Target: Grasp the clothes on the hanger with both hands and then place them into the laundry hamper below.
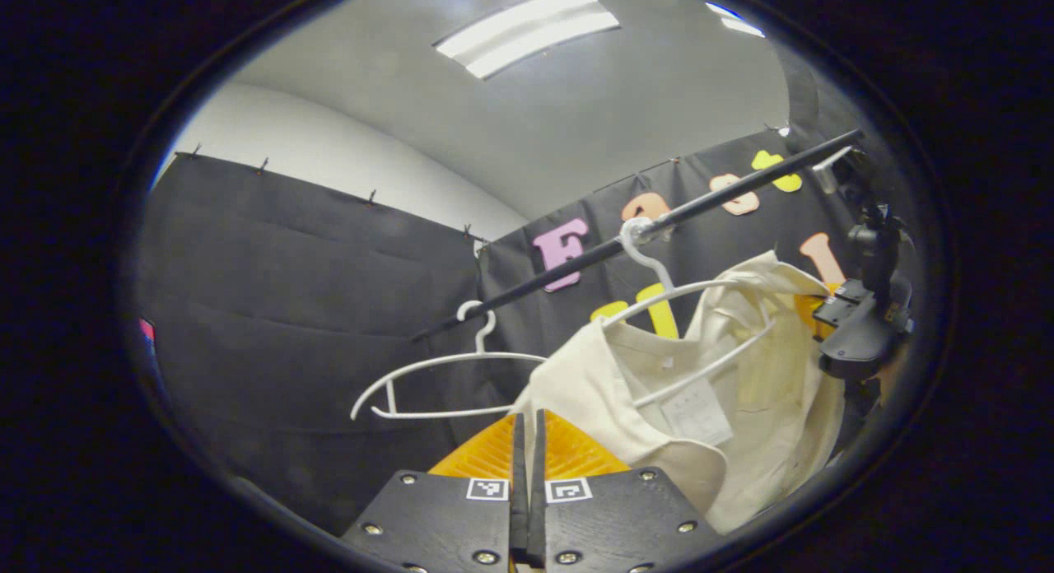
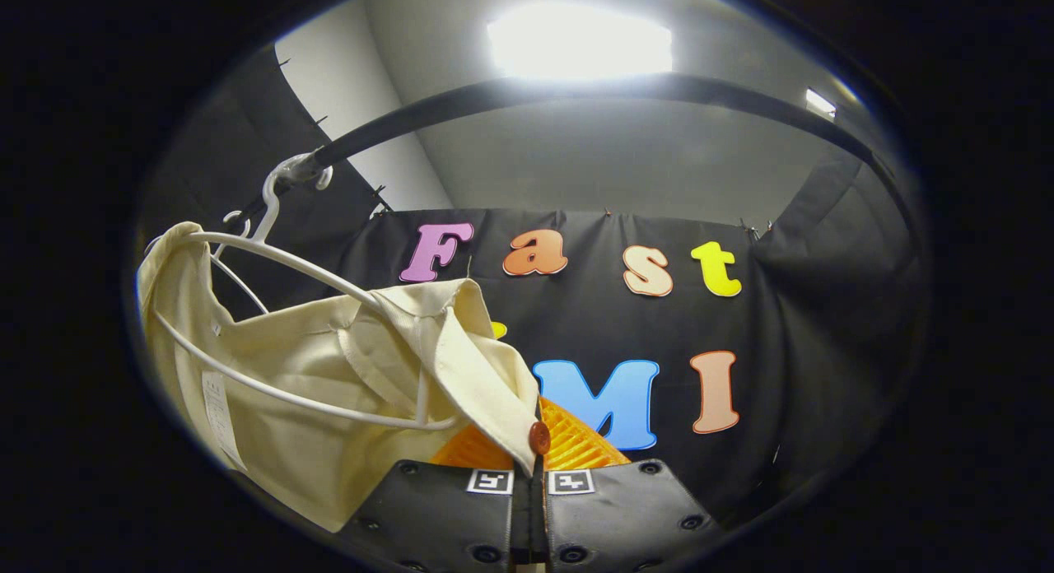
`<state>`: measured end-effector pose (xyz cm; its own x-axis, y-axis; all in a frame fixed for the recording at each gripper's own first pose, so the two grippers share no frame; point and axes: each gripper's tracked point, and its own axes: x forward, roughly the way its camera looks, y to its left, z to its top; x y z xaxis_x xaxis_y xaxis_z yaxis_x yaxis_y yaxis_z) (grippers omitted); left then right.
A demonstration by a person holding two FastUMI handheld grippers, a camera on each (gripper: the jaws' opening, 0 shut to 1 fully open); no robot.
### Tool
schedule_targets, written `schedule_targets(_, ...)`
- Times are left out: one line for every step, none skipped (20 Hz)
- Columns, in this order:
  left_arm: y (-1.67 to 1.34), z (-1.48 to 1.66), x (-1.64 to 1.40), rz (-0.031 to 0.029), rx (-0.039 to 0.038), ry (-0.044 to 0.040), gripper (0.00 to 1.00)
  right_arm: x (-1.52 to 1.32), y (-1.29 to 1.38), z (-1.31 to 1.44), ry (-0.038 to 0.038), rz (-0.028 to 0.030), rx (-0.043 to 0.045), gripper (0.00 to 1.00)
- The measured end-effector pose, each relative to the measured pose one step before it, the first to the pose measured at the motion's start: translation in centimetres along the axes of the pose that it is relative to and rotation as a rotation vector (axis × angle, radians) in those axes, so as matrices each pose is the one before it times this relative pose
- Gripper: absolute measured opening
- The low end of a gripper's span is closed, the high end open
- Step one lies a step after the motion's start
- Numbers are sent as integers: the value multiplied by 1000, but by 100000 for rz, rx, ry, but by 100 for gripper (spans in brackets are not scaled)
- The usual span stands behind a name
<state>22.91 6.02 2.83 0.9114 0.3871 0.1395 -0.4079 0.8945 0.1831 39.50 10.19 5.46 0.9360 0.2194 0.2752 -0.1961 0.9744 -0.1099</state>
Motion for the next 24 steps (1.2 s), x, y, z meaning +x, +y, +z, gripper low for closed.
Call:
schedule_targets(-1117,-261,-1020,-1704,-1078,1103,1,-332,126,-141,407,328,214,0)
schedule_targets(-1256,-936,-408,-1946,-1041,1153,13,-375,68,-144,287,102,325,1)
schedule_targets(-1144,-764,-119,-1731,-695,966,24,-314,96,-54,105,150,144,1)
schedule_targets(-1081,-508,-72,-1094,-625,776,47,-142,164,-67,71,267,-48,1)
schedule_targets(-862,-636,193,230,-576,858,70,34,82,-133,86,369,-268,1)
schedule_targets(-1039,-652,380,416,-691,1426,92,126,113,-97,-132,489,-346,1)
schedule_targets(-1005,-473,681,-333,-836,1261,93,106,102,-57,-111,442,-472,1)
schedule_targets(-862,-451,705,-322,-431,814,93,56,130,-4,-81,293,-345,1)
schedule_targets(-504,-405,711,913,360,860,93,-19,2,-21,170,230,88,1)
schedule_targets(112,-378,456,2509,1566,932,94,-27,43,-38,228,246,394,1)
schedule_targets(403,-107,452,3307,1464,284,93,-256,11,19,229,151,230,1)
schedule_targets(385,36,98,3426,647,-545,94,-78,-48,3,-14,70,52,1)
schedule_targets(304,80,82,3487,390,-1058,93,-79,-70,14,-152,149,-99,1)
schedule_targets(617,225,302,3790,395,-1503,94,67,8,-48,-246,216,-237,1)
schedule_targets(626,54,367,3511,113,-819,93,193,-48,-18,-445,203,-353,0)
schedule_targets(463,-298,505,3027,-92,-10,93,94,-75,-57,-350,201,-185,1)
schedule_targets(257,-336,360,2522,111,969,93,109,-68,-33,-309,173,29,1)
schedule_targets(148,-535,433,1513,562,1957,93,83,40,-53,-172,204,49,1)
schedule_targets(293,-572,420,1504,-6,1822,93,-17,33,10,-93,56,-47,1)
schedule_targets(515,-512,451,1604,-1260,1238,93,69,43,7,-36,86,232,1)
schedule_targets(357,-200,240,1234,-1655,851,93,-81,-35,69,-76,76,288,1)
schedule_targets(374,-315,133,1341,-838,939,93,-47,-18,-55,-163,-10,161,1)
schedule_targets(243,-239,125,1059,-585,883,92,57,-57,11,-104,2,27,1)
schedule_targets(50,-173,-64,660,-102,1020,93,117,49,-56,-139,1,-122,1)
